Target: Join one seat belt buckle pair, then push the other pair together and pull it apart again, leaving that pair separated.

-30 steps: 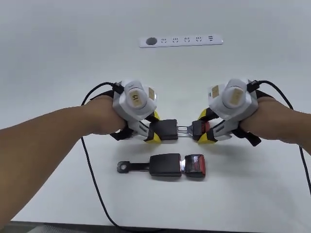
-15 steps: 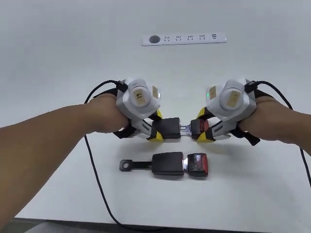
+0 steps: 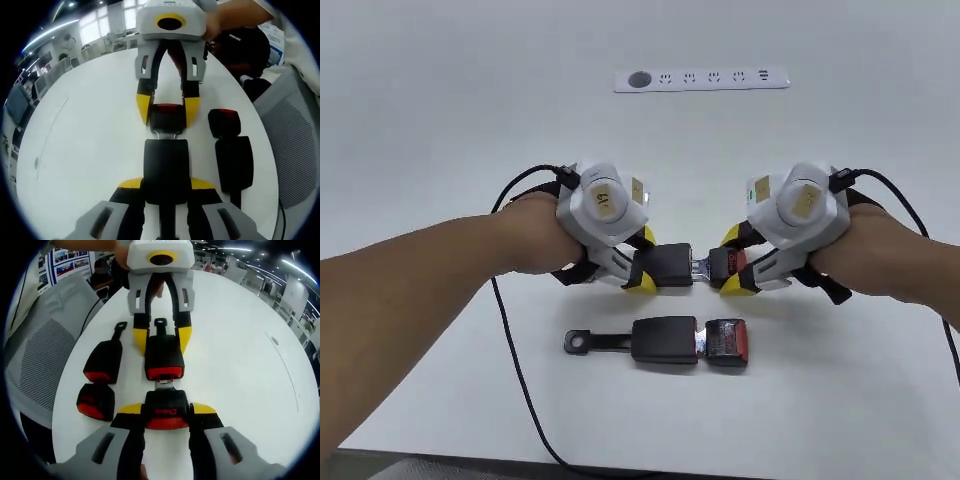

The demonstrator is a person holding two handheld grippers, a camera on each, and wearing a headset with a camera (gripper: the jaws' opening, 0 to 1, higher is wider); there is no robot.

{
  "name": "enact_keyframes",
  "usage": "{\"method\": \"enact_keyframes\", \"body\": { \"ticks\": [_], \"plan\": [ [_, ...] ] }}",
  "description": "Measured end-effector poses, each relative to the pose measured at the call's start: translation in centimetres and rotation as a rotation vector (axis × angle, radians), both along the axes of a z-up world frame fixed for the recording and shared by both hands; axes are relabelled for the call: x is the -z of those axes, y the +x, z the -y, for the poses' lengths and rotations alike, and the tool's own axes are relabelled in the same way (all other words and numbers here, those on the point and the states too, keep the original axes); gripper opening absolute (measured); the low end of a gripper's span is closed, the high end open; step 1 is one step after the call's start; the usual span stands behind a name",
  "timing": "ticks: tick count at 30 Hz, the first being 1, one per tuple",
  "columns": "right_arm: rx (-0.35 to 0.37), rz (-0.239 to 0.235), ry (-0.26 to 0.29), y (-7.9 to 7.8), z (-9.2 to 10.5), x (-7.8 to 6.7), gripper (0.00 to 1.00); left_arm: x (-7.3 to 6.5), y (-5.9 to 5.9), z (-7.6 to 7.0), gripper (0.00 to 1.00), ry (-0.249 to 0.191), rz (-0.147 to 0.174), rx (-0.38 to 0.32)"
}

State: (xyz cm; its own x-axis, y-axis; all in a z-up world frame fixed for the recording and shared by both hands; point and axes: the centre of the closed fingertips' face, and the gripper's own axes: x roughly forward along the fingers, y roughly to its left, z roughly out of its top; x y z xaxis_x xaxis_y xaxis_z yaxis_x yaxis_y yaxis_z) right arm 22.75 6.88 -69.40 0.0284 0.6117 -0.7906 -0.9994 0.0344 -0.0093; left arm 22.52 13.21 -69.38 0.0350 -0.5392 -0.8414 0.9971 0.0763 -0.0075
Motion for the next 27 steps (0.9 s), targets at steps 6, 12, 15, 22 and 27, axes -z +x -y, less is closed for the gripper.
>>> {"method": "enact_keyframes", "body": {
  "ticks": [6,12,15,22,27],
  "plan": [
    [0.000,-0.002,0.008,-0.1,-1.6,0.0,0.32,0.0,0.0,0.1,0.32,-0.012,0.001,0.006],
    [-0.001,-0.007,-0.006,0.0,-1.6,0.0,0.32,0.2,0.0,0.0,0.32,-0.022,0.002,-0.002],
    [-0.005,-0.006,-0.012,-0.1,-1.5,0.0,0.32,0.3,0.2,0.0,0.32,-0.005,0.002,0.007],
    [0.000,-0.003,-0.016,0.1,-1.4,0.0,0.32,0.3,0.1,0.0,0.32,0.004,-0.001,0.004],
    [0.007,-0.006,-0.005,0.1,-1.4,-0.1,0.32,0.3,0.2,0.0,0.32,0.016,-0.005,0.008]
  ]
}}
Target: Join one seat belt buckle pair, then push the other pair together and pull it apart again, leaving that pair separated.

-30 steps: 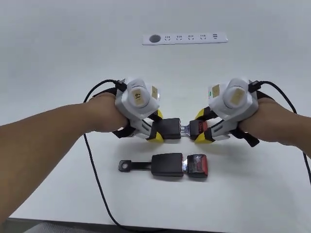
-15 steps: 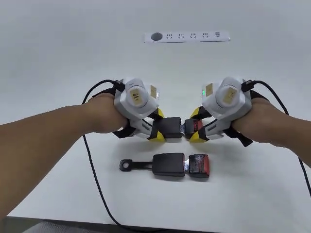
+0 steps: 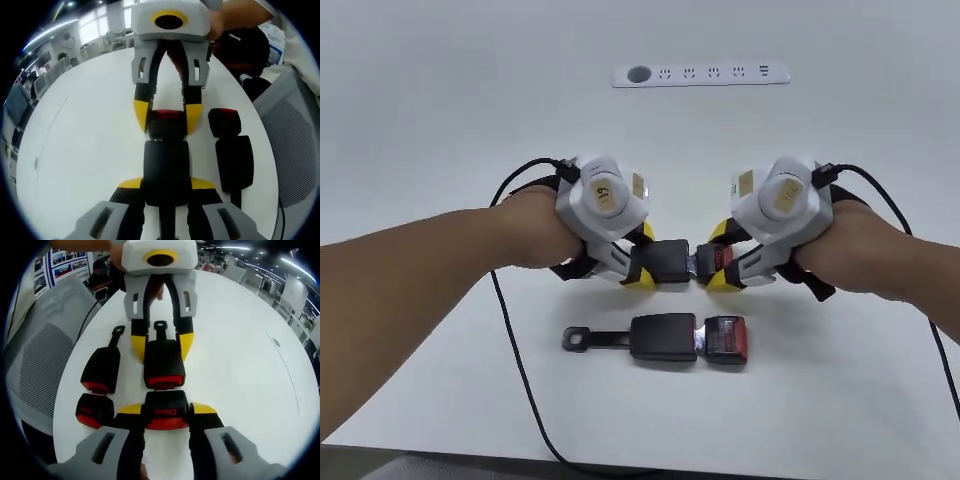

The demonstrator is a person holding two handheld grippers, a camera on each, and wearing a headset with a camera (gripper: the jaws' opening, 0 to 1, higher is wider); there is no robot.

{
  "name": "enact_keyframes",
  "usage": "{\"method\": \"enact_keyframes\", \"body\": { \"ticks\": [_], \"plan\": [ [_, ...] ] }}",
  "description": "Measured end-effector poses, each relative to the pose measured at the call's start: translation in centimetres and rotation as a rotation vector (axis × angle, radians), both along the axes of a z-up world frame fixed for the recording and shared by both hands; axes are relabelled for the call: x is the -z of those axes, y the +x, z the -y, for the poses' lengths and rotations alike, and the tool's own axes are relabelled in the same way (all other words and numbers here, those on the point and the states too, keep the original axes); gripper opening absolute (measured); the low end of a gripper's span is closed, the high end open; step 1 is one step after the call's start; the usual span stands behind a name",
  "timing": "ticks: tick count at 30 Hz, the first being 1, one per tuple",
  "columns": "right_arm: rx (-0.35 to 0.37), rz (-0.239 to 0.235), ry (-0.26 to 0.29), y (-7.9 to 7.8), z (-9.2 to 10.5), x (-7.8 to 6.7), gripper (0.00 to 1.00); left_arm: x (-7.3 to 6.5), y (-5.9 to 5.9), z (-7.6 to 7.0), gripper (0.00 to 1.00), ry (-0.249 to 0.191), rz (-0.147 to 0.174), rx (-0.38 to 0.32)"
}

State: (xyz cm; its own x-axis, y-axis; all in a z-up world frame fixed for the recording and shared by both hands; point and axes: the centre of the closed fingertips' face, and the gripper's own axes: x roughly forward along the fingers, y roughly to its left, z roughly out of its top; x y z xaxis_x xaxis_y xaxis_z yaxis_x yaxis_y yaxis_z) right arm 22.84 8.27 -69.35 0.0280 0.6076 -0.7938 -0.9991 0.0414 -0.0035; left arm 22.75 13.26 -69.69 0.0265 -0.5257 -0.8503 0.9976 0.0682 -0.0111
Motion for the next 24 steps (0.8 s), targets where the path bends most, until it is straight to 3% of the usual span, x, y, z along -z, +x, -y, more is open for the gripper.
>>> {"method": "enact_keyframes", "body": {
  "ticks": [12,20,24],
  "plan": [
    [0.002,-0.003,0.023,0.0,2.3,0.1,0.33,0.0,0.2,-0.2,0.32,-0.001,-0.001,-0.008],
    [-0.009,0.004,0.012,0.1,2.2,0.0,0.34,-0.1,0.1,-0.1,0.33,0.001,0.002,-0.005],
    [-0.006,0.007,0.017,0.3,3.1,0.1,0.34,-0.1,0.1,-0.1,0.33,0.004,0.003,-0.003]
  ]
}}
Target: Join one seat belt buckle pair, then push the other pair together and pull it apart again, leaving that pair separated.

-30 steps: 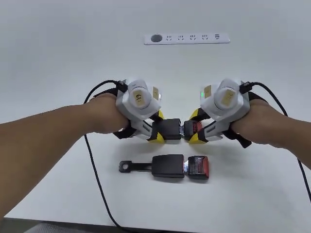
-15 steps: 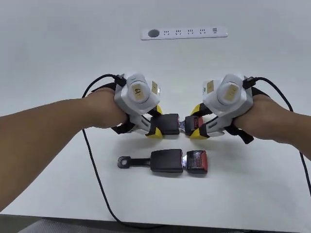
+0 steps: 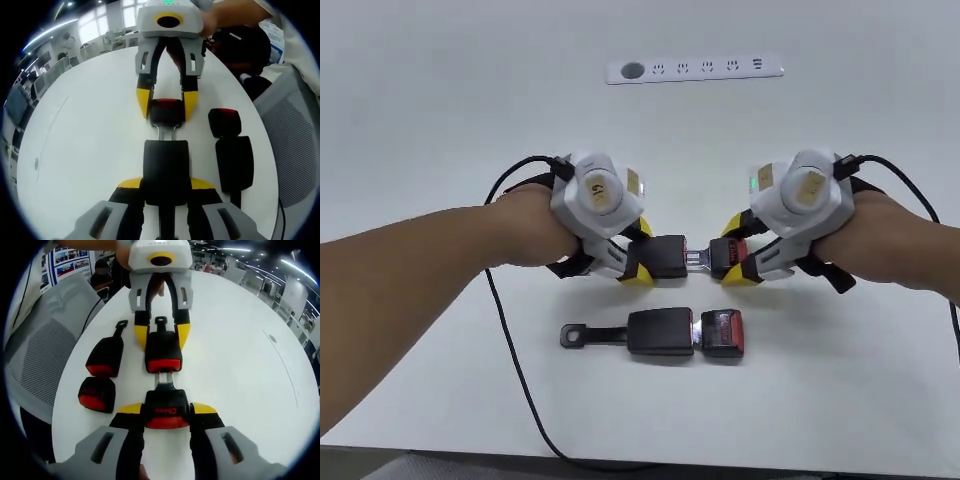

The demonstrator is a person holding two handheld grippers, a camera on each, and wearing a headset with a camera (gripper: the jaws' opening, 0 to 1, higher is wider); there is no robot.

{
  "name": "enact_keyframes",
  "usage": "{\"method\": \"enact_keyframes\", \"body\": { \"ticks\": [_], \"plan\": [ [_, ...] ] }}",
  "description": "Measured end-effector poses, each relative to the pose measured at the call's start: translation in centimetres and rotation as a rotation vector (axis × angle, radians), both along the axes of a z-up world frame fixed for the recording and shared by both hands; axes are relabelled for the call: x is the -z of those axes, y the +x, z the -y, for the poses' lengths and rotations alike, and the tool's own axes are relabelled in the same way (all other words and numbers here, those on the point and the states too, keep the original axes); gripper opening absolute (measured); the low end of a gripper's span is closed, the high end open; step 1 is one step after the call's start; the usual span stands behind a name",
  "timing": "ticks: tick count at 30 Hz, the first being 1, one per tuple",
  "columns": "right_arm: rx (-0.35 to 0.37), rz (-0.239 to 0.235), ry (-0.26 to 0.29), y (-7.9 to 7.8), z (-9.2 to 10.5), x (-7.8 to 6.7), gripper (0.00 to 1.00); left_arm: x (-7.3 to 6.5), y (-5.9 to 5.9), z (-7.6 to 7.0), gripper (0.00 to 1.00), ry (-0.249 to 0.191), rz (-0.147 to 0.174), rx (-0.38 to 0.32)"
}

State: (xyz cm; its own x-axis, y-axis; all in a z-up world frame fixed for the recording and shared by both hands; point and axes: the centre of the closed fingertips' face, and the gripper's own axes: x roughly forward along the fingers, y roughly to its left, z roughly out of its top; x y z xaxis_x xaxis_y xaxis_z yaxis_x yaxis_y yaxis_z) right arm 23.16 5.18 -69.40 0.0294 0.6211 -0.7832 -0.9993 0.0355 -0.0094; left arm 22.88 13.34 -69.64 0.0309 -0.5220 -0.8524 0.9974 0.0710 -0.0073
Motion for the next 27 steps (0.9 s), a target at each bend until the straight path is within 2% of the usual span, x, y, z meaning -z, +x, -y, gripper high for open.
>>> {"method": "enact_keyframes", "body": {
  "ticks": [6,8,15,17,22,27],
  "plan": [
    [0.011,0.006,-0.003,0.1,2.2,0.0,0.34,0.0,0.1,0.0,0.33,0.003,0.002,0.001],
    [0.014,0.005,-0.010,-0.4,3.2,-0.1,0.35,0.0,0.1,0.0,0.33,0.001,0.001,0.000],
    [0.038,0.003,-0.031,0.0,7.8,0.1,0.35,-0.1,0.1,0.1,0.33,-0.001,0.000,-0.010],
    [0.076,-0.021,-0.031,0.4,9.3,0.3,0.35,-0.1,0.1,0.1,0.33,-0.002,-0.002,-0.011],
    [0.065,-0.014,-0.034,0.3,10.3,0.2,0.35,-0.1,0.1,0.1,0.33,0.002,-0.004,-0.013],
    [0.062,-0.017,-0.044,0.6,10.2,0.3,0.36,-0.1,0.2,0.1,0.34,0.009,-0.011,-0.022]
  ]
}}
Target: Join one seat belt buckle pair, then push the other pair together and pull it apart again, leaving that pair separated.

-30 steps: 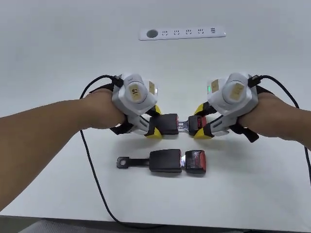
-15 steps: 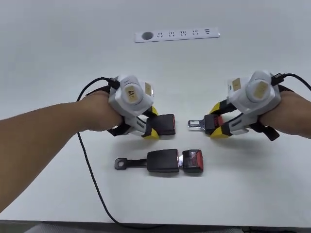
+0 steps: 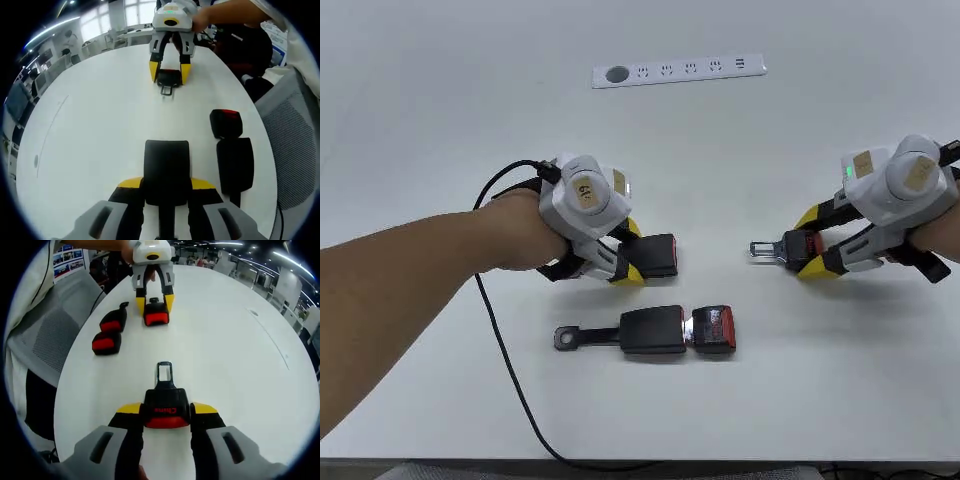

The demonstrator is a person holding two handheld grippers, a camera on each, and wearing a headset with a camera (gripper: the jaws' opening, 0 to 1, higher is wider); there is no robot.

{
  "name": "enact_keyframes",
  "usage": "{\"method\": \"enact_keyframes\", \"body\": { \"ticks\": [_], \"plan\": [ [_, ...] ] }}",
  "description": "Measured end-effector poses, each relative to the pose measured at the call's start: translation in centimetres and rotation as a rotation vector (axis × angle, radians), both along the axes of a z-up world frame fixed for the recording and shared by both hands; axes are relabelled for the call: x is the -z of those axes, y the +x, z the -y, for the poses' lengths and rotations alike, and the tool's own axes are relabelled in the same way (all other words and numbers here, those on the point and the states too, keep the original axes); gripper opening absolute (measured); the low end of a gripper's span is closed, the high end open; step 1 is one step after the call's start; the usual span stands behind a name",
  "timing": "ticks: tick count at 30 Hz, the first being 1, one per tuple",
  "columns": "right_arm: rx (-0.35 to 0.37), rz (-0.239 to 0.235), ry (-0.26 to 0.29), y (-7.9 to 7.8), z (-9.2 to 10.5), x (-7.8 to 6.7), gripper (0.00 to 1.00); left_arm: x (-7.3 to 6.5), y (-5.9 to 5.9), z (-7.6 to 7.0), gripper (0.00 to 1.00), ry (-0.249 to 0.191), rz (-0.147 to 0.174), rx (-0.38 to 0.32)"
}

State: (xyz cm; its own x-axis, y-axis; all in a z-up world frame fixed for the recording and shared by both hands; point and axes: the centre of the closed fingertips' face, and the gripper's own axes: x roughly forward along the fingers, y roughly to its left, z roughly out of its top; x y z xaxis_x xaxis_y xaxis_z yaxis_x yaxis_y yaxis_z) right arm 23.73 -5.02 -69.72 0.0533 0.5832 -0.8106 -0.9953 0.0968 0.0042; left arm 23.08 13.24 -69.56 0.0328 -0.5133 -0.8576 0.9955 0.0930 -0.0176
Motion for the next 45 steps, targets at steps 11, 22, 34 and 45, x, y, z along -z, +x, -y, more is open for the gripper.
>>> {"method": "enact_keyframes", "body": {
  "ticks": [11,22,34,45],
  "plan": [
    [0.084,0.008,-0.005,-0.4,0.1,-0.6,0.47,-0.8,0.7,-0.2,0.36,0.019,0.063,-0.083],
    [0.170,0.068,0.101,-4.0,-1.6,-4.6,0.57,-4.0,-2.6,-2.2,0.46,-0.050,0.060,-0.151],
    [0.303,0.106,0.163,-8.8,-1.8,-7.4,0.77,-6.5,-7.8,-6.9,0.74,-0.153,0.119,-0.390],
    [0.485,0.129,0.199,-10.4,1.9,-7.3,0.90,-6.6,-11.8,-11.2,0.96,-0.193,0.118,-0.540]
  ]
}}
